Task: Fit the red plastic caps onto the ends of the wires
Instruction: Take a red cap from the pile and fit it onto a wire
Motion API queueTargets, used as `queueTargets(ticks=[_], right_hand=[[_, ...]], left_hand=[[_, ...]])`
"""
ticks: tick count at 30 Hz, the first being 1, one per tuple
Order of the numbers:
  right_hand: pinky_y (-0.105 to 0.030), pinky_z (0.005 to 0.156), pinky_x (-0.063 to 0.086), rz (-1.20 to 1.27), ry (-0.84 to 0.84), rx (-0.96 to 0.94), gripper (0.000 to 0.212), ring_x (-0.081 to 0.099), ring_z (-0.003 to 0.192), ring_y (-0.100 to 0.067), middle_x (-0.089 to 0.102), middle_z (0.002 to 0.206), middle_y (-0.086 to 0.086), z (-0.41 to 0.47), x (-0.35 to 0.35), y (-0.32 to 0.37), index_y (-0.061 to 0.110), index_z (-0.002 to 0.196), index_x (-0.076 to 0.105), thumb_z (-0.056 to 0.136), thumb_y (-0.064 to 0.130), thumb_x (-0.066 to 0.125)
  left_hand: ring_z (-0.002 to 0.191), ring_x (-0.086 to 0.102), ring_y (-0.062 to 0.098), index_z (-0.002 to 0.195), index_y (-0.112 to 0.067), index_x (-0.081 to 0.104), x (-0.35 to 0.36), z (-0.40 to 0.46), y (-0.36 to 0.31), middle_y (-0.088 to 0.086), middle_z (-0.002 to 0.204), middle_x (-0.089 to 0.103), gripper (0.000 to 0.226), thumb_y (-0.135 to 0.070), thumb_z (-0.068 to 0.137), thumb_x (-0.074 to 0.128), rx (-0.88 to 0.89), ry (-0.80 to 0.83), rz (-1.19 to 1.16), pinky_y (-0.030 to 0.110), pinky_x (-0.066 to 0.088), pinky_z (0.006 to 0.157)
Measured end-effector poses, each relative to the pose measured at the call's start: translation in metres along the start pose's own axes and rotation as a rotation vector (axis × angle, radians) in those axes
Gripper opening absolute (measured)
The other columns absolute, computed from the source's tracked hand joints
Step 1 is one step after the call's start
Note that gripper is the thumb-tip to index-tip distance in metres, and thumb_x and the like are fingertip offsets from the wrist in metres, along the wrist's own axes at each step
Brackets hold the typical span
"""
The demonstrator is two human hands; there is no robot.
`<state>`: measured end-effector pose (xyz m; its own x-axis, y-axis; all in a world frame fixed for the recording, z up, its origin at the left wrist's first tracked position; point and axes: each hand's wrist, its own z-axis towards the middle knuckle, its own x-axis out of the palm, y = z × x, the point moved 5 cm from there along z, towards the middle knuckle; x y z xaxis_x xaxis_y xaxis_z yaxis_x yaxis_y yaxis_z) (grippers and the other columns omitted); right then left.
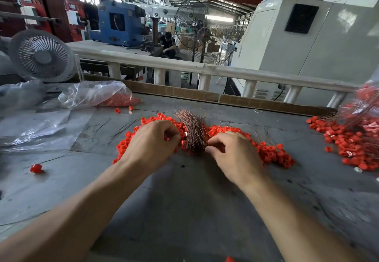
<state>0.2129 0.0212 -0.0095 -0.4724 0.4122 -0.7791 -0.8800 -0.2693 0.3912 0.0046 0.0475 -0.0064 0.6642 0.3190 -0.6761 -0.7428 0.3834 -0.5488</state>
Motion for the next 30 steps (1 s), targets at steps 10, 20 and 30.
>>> queueTargets(ticks=[10,20,30], right_hand=[[-0.03,0.088,0.044,-0.028,-0.009,-0.093,0.019,0.061,0.1,-0.019,0.071,0.098,0.005,-0.001,-0.001,0.013,0.022,0.101,0.074,0.084,0.023,0.082],[-0.034,0.083,0.047,-0.032,-0.073,-0.092,0.004,0.061,0.093,-0.018,0.071,0.089,0.008,-0.001,-0.005,0.015,0.022,0.091,0.074,0.088,0.024,0.077],[-0.028,0.075,0.038,-0.055,-0.076,-0.11,0.007,0.059,0.089,-0.019,0.068,0.085,0.007,-0.001,-0.001,0.019,0.021,0.087,0.072,0.089,0.025,0.077]], left_hand=[[0.076,0.062,-0.006,0.086,-0.027,0.076,0.006,-0.006,-0.021,-0.02,0.074,0.069,0.009,-0.022,0.091,0.07,0.155,0.091,-0.136,0.006,0.041,0.065],[0.078,0.064,-0.001,0.087,-0.029,0.075,0.006,-0.007,-0.021,-0.017,0.075,0.07,0.008,-0.024,0.092,0.07,0.155,0.095,-0.144,0.012,0.047,0.067],[0.079,0.064,-0.004,0.09,-0.029,0.075,0.007,-0.009,-0.022,-0.019,0.077,0.07,0.009,-0.024,0.094,0.069,0.167,0.123,-0.15,0.01,0.048,0.068]])
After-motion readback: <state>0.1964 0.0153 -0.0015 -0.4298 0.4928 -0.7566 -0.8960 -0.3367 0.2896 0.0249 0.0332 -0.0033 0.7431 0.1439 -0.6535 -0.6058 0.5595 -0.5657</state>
